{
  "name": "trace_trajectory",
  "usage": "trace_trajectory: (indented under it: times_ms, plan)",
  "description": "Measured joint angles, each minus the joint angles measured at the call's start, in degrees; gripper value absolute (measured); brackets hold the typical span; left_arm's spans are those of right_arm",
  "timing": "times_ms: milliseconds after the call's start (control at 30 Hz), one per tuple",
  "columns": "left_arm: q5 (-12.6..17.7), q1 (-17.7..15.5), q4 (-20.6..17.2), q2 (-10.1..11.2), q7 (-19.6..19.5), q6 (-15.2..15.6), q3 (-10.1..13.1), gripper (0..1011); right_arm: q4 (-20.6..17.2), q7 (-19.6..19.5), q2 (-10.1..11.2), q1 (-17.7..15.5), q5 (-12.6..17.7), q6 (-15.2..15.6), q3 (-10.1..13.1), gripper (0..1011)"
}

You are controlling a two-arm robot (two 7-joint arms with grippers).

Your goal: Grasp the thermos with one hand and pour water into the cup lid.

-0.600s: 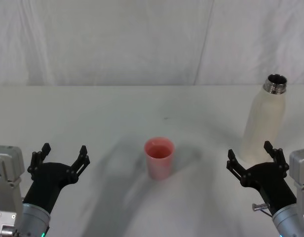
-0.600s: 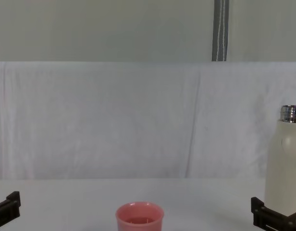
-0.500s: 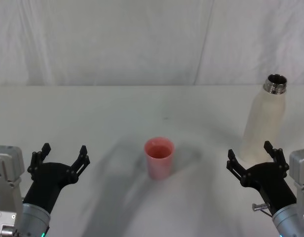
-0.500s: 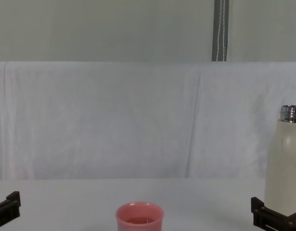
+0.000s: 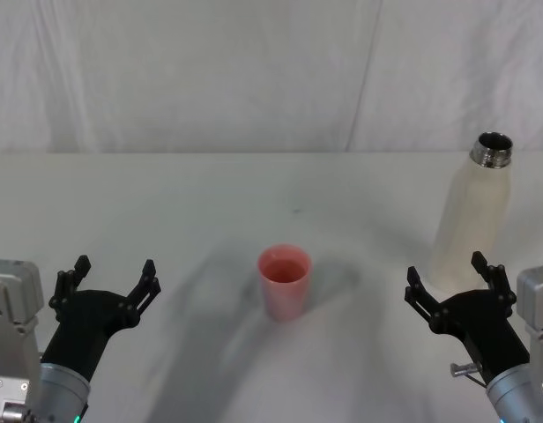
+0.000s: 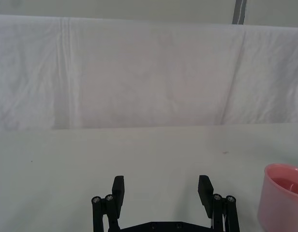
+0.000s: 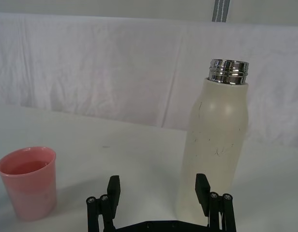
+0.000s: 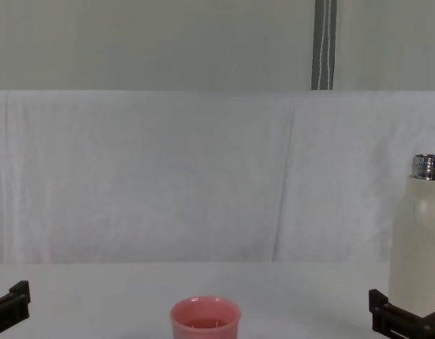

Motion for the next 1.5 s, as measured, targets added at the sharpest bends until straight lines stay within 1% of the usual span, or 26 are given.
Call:
trace_trajectory:
  times_ms: [1500]
  plan:
    - [0.00,0.00,0.00,0.00,0.00,0.00,0.00,1001,0.00,0.00,0.00,0.00,0.00,0.00,0.00,1001]
